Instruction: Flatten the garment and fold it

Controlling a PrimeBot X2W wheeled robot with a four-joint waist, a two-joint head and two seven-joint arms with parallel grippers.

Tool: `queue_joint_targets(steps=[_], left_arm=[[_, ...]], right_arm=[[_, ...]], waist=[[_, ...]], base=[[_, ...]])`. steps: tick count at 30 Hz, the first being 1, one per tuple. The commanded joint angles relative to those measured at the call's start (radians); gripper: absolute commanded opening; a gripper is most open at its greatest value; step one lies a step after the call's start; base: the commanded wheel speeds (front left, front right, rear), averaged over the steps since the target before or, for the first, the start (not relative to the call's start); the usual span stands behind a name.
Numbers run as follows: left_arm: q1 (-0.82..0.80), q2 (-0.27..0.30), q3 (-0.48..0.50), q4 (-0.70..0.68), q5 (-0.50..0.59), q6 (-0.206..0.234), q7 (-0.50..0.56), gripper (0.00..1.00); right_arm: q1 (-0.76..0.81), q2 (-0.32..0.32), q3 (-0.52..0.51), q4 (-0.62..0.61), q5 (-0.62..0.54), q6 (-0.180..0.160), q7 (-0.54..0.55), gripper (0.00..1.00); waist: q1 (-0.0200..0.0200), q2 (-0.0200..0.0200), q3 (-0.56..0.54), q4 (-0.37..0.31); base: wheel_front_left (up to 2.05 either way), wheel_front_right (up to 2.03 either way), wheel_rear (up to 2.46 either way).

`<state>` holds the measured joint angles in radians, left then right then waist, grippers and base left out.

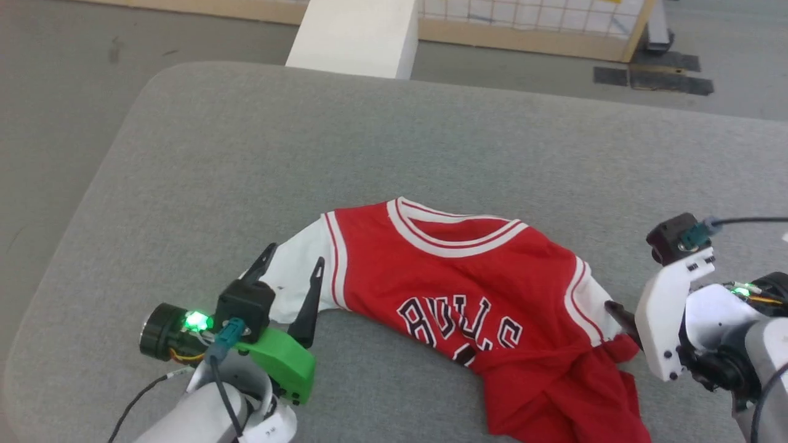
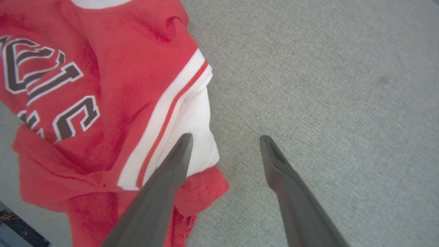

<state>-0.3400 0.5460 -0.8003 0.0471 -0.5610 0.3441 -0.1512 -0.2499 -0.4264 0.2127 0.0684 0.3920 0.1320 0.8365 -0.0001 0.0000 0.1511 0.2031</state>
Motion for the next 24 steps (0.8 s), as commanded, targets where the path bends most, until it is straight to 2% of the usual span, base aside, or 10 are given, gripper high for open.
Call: queue_joint_targets(steps=[1, 6, 11, 12, 13, 14, 21, 24], left_arm=[[-0.008, -0.010, -0.004, 0.001, 0.010, -0.001, -0.002, 1.00], [-0.034, -0.034, -0.008, 0.012, 0.015, -0.001, -0.008, 1.00], [-0.049, -0.048, -0.008, 0.019, 0.016, -0.001, -0.017, 1.00], [-0.051, -0.051, -0.009, 0.021, 0.016, -0.001, -0.018, 1.00], [-0.052, -0.053, -0.009, 0.023, 0.016, -0.001, -0.019, 1.00], [-0.053, -0.055, -0.010, 0.026, 0.015, -0.001, -0.020, 1.00], [-0.049, -0.062, -0.011, 0.049, -0.003, -0.005, -0.014, 1.00], [-0.040, -0.056, -0.007, 0.053, -0.019, -0.010, -0.010, 1.00]], right_arm=[[-0.027, -0.007, 0.017, 0.015, 0.002, -0.001, 0.032, 1.00], [-0.075, -0.019, 0.049, 0.077, -0.006, -0.001, 0.108, 1.00], [-0.076, -0.040, 0.090, 0.116, -0.019, -0.001, 0.119, 1.00], [-0.072, -0.041, 0.095, 0.124, -0.018, -0.001, 0.118, 0.87], [-0.069, -0.039, 0.097, 0.129, -0.016, -0.001, 0.115, 0.35], [-0.066, -0.037, 0.097, 0.133, -0.014, -0.001, 0.107, 0.00], [-0.061, -0.036, 0.084, 0.118, -0.012, -0.001, 0.011, 0.00], [-0.066, -0.064, 0.067, 0.069, -0.010, -0.001, -0.043, 0.00]], waist=[[0.0001, 0.0000, 0.034, 0.036], [0.0001, 0.0000, 0.068, 0.073], [0.0001, 0.0000, 0.094, 0.096], [0.0001, 0.0000, 0.098, 0.099], [0.0001, 0.0000, 0.099, 0.100], [0.0001, 0.0000, 0.100, 0.102], [0.0001, 0.0000, 0.062, 0.074], [0.0001, 0.0000, 0.017, 0.041]], base=[[0.00, 0.00, 0.00], [0.00, 0.00, 0.00], [0.00, 0.00, 0.00], [0.00, 0.00, 0.00], [0.00, 0.00, 0.00], [0.00, 0.00, 0.00], [0.00, 0.00, 0.00], [0.00, 0.00, 0.00]])
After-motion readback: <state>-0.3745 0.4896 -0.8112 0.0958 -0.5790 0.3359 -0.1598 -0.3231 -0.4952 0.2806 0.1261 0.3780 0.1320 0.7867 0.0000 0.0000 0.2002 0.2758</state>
